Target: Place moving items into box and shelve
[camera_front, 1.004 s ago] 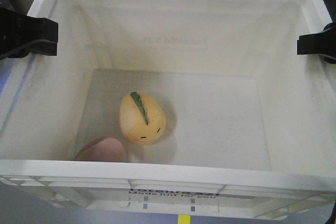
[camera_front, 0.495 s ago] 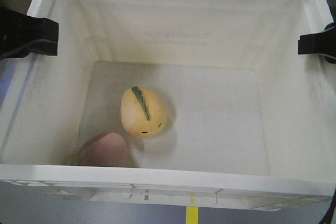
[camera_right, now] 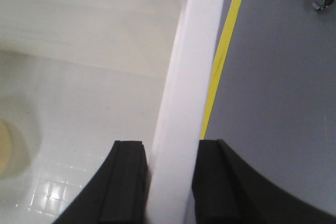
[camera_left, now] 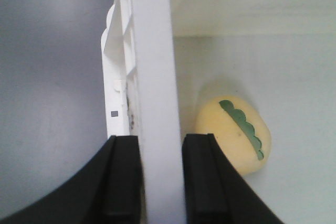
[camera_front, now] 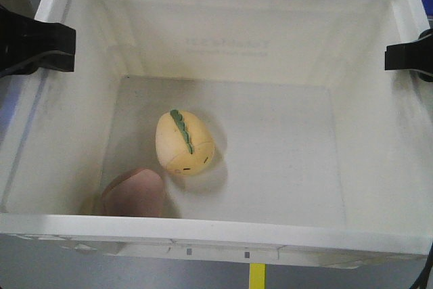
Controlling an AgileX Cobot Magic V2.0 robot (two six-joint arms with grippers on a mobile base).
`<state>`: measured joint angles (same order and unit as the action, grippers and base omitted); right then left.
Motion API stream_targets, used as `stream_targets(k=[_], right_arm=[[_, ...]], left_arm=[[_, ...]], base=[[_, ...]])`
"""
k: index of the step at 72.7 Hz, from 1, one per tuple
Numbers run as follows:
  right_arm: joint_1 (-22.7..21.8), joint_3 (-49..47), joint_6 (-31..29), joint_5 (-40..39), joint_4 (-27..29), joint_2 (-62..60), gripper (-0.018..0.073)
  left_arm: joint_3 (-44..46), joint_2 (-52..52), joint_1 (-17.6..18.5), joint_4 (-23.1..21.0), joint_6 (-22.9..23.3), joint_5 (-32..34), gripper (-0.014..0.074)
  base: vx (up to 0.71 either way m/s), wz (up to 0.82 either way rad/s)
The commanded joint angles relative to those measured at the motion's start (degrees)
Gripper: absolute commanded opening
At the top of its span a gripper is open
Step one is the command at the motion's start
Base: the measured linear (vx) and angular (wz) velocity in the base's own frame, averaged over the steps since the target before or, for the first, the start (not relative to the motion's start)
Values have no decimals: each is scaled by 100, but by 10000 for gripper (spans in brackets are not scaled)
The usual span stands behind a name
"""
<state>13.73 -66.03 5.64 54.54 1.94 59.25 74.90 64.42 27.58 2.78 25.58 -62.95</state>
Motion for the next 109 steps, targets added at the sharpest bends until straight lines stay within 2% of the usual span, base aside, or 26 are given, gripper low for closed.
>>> stream_targets(k=[1,109], right_arm=[[-55,-237,-75,-680,-348,-136,-6],[-55,-237,-75,-680,-348,-136,-6]], left_arm=[[227,-205,-17,297,-6,623,-6],[227,-205,-17,297,-6,622,-6]], base=[[43,0],[49,-3]])
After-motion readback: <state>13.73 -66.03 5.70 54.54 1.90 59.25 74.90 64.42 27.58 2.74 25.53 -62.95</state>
